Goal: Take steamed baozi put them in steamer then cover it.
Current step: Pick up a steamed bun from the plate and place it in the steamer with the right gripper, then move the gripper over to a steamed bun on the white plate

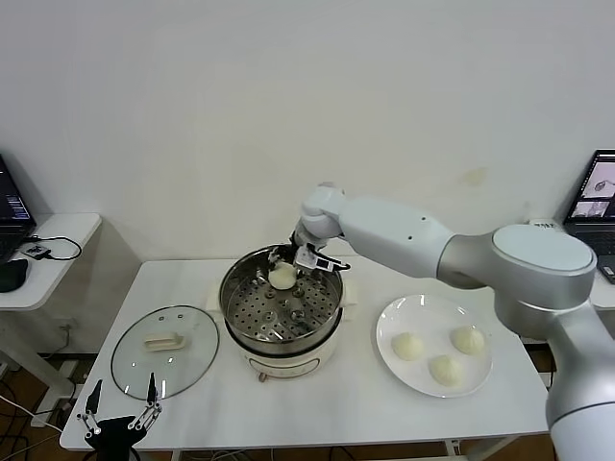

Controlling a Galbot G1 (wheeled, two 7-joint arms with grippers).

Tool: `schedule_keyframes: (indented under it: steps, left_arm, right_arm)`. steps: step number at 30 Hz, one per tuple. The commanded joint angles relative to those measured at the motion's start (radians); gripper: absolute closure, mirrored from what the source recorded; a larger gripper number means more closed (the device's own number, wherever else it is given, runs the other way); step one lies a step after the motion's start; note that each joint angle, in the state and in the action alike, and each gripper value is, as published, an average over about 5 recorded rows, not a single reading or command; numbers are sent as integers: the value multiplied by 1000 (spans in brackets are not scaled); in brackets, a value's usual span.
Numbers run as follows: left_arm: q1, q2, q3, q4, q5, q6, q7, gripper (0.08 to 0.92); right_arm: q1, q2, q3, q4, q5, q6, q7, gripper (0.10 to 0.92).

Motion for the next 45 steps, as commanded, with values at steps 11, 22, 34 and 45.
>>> schedule_keyframes:
  steps: [11, 22, 34, 45]
  left_arm:
    - [23, 8, -1, -54, 3, 23, 3, 177]
    - [30, 48, -50, -69, -44, 38, 6, 177]
    - [-4, 82, -65, -50, -71, 60, 14, 177]
    - [-19, 81, -62, -9, -63, 67, 16, 177]
  right_arm:
    - [131, -139, 15, 221, 348, -227, -85, 203]
    - [292, -542, -1, 579, 535, -738, -235, 203]
    - [199, -879, -48, 791, 559, -861, -248, 203]
    - [-227, -915, 168, 717, 418, -843, -228, 203]
